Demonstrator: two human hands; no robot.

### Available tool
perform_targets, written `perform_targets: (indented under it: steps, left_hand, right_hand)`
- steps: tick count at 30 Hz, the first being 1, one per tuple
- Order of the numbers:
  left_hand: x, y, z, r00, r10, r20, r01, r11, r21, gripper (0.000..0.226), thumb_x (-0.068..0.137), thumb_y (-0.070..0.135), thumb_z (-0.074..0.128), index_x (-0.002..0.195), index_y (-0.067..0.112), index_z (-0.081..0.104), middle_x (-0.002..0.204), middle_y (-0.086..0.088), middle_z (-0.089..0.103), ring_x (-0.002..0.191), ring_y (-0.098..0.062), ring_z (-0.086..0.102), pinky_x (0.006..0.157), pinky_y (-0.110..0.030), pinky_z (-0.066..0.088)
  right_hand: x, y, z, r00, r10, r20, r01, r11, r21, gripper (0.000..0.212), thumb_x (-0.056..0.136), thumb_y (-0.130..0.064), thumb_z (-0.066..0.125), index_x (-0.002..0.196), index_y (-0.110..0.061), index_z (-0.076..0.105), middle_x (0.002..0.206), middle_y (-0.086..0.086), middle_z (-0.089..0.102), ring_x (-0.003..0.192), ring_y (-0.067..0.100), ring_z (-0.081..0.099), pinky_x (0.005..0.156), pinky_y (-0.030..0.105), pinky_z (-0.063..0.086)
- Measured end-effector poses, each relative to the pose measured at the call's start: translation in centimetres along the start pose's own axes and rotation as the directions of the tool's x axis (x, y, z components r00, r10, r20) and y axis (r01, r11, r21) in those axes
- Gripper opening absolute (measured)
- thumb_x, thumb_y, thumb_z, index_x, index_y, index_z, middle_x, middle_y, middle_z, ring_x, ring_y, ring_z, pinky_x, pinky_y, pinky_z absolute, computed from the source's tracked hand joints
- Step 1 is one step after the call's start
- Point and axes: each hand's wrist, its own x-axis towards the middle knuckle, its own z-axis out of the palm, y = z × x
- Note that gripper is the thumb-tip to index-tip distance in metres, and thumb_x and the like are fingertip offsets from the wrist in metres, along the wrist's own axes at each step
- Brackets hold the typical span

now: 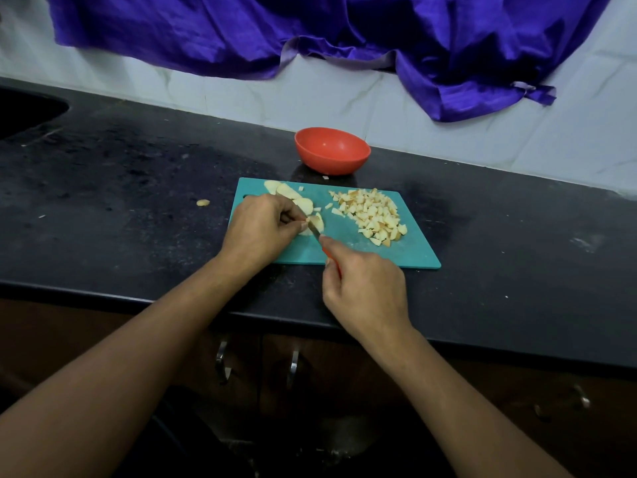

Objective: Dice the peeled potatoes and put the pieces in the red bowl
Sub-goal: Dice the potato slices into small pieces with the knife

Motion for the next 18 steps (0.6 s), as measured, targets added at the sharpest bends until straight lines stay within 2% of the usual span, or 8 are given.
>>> perform_targets:
  steps: [4,6,9,12,15,18]
  left_hand:
    - [0.0,0.1,-0.1,1.000,-0.019,-0.018,0.019,1.000,-0.017,0.004,0.085,0.027,0.082,0.088,0.025,0.081,0.079,0.012,0.074,0.074,0.001,0.065,0.077,-0.025,0.055]
    - [0.0,0.0,-0.2,1.000,-0.028,-0.011,0.028,0.999,-0.024,0.005,0.085,0.027,0.082,0.090,0.026,0.081,0.080,0.012,0.075,0.076,0.001,0.066,0.078,-0.025,0.056]
    - [0.1,-0.1,-0.1,1.000,-0.028,0.004,0.028,1.000,-0.013,0.011,0.087,0.024,0.080,0.098,0.025,0.081,0.089,0.012,0.077,0.081,0.001,0.067,0.082,-0.023,0.056]
    - [0.2,-0.1,-0.1,0.999,-0.033,0.019,0.033,0.999,0.007,0.017,0.089,0.020,0.078,0.106,0.023,0.081,0.096,0.010,0.077,0.085,0.000,0.067,0.084,-0.017,0.051]
    - [0.3,0.0,-0.1,0.998,-0.067,0.012,0.067,0.998,0.018,0.017,0.088,0.021,0.079,0.105,0.023,0.080,0.086,0.011,0.074,0.079,-0.001,0.065,0.081,-0.018,0.051]
    - [0.4,0.2,0.0,0.995,-0.098,0.001,0.098,0.994,0.037,0.010,0.085,0.023,0.082,0.093,0.027,0.079,0.073,0.016,0.067,0.072,0.000,0.063,0.079,-0.023,0.054]
  right_hand:
    - [-0.4,0.5,-0.4,0.999,-0.021,0.045,0.022,0.999,-0.027,0.043,0.102,-0.034,0.048,0.144,-0.033,0.056,0.075,-0.009,0.065,0.065,0.009,0.057,0.058,0.029,0.046]
    - [-0.5,0.9,-0.6,0.998,-0.009,0.068,0.010,1.000,-0.007,0.043,0.102,-0.035,0.047,0.144,-0.035,0.056,0.078,-0.010,0.066,0.067,0.008,0.058,0.062,0.030,0.049]
    - [-0.4,1.6,-0.8,0.996,0.072,0.044,-0.078,0.985,0.155,0.041,0.101,-0.036,0.051,0.141,-0.038,0.059,0.082,-0.011,0.069,0.064,0.007,0.057,0.062,0.031,0.053]
    - [0.2,2.3,-0.4,0.987,0.155,-0.041,-0.135,0.944,0.302,0.040,0.099,-0.032,0.056,0.138,-0.038,0.062,0.077,-0.013,0.068,0.052,0.006,0.051,0.050,0.021,0.036]
    - [0.9,3.0,-0.4,0.977,0.207,-0.050,-0.187,0.945,0.267,0.041,0.099,-0.033,0.057,0.140,-0.039,0.061,0.071,-0.014,0.064,0.051,0.007,0.051,0.051,0.019,0.034]
    - [1.3,3.7,-0.4,0.976,0.217,-0.017,-0.209,0.954,0.216,0.041,0.100,-0.035,0.056,0.140,-0.040,0.060,0.072,-0.014,0.063,0.052,0.006,0.050,0.051,0.021,0.034]
